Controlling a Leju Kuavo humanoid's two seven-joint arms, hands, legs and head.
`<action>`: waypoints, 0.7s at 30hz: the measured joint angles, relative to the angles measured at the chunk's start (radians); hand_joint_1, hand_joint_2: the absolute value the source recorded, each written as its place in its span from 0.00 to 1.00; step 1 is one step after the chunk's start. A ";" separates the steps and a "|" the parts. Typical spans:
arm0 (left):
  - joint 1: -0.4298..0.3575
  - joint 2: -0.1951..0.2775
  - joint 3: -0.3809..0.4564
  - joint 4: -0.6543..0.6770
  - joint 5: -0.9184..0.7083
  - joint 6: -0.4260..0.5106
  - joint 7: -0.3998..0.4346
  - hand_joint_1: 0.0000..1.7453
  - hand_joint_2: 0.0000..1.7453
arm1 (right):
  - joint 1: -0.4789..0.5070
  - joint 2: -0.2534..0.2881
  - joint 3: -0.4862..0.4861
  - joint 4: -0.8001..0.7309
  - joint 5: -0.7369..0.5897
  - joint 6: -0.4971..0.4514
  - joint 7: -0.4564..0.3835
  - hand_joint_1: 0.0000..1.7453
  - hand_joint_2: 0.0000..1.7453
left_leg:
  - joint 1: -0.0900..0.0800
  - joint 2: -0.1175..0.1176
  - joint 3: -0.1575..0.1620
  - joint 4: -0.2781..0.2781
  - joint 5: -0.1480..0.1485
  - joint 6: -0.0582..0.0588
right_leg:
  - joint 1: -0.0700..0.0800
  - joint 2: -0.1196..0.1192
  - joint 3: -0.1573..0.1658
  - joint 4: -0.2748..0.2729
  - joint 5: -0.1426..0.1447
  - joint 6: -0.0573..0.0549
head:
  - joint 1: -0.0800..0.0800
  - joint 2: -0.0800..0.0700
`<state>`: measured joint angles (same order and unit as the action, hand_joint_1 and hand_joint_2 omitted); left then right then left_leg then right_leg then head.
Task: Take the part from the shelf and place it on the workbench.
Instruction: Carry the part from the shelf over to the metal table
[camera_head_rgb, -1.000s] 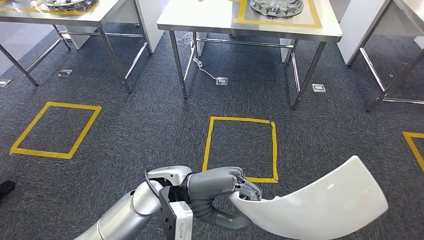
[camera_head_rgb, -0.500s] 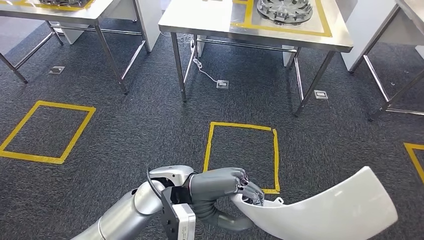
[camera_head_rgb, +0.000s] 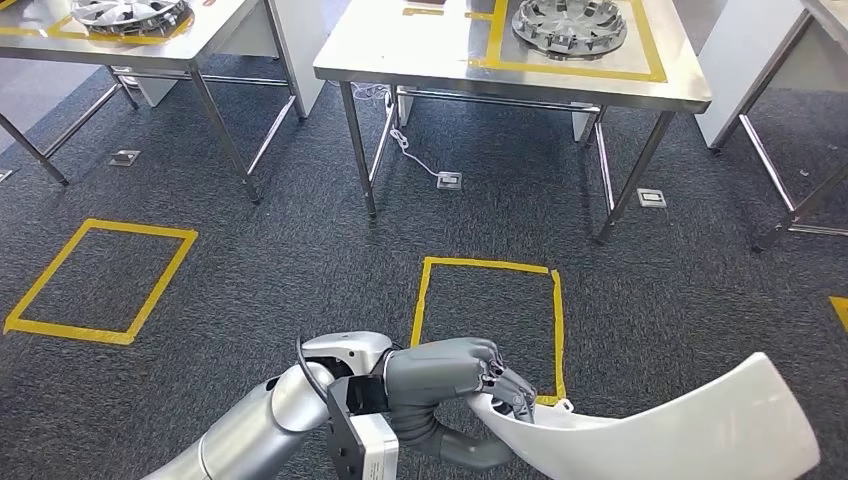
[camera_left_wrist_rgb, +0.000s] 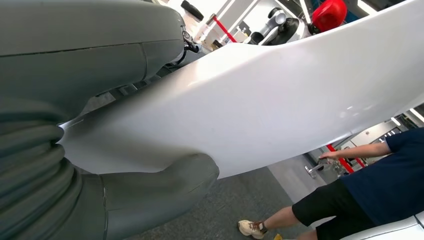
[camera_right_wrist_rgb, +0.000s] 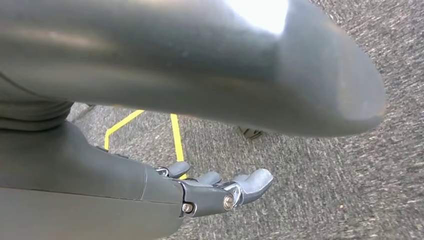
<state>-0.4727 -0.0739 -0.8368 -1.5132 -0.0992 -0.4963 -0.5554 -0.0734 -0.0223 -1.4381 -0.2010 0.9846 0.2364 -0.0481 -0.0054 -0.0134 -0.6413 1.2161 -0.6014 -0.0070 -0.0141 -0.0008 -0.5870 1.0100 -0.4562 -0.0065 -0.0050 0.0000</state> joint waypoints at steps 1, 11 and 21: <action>0.000 0.001 -0.002 0.000 0.000 0.000 0.001 1.00 1.00 | 0.000 0.000 -0.001 0.000 0.000 0.000 0.000 0.00 0.00 | 0.003 0.000 -0.035 0.060 -0.018 -0.003 | 0.000 0.000 0.003 0.000 -0.003 -0.001 | 0.000 0.000; -0.002 0.002 -0.016 -0.005 -0.004 0.000 0.008 1.00 1.00 | -0.002 0.004 -0.004 0.000 0.014 -0.008 0.000 0.00 0.00 | 0.013 0.000 0.048 -0.183 0.138 0.011 | 0.004 0.005 0.023 0.009 -0.030 0.001 | -0.001 0.000; -0.008 0.001 -0.025 -0.014 -0.013 0.001 0.032 1.00 1.00 | -0.003 0.006 -0.003 0.000 0.023 -0.012 -0.003 0.00 0.00 | -0.002 0.000 0.047 -0.178 0.132 0.036 | -0.009 0.005 0.033 -0.011 -0.020 0.056 | 0.000 0.000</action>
<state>-0.4809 -0.0730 -0.8618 -1.5270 -0.1120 -0.4949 -0.5236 -0.0760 -0.0168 -1.4413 -0.2014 1.0076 0.2239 -0.0513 -0.0075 -0.0133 -0.5938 1.0378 -0.4689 0.0292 -0.0227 0.0046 -0.5538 0.9987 -0.4759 0.0491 -0.0050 0.0000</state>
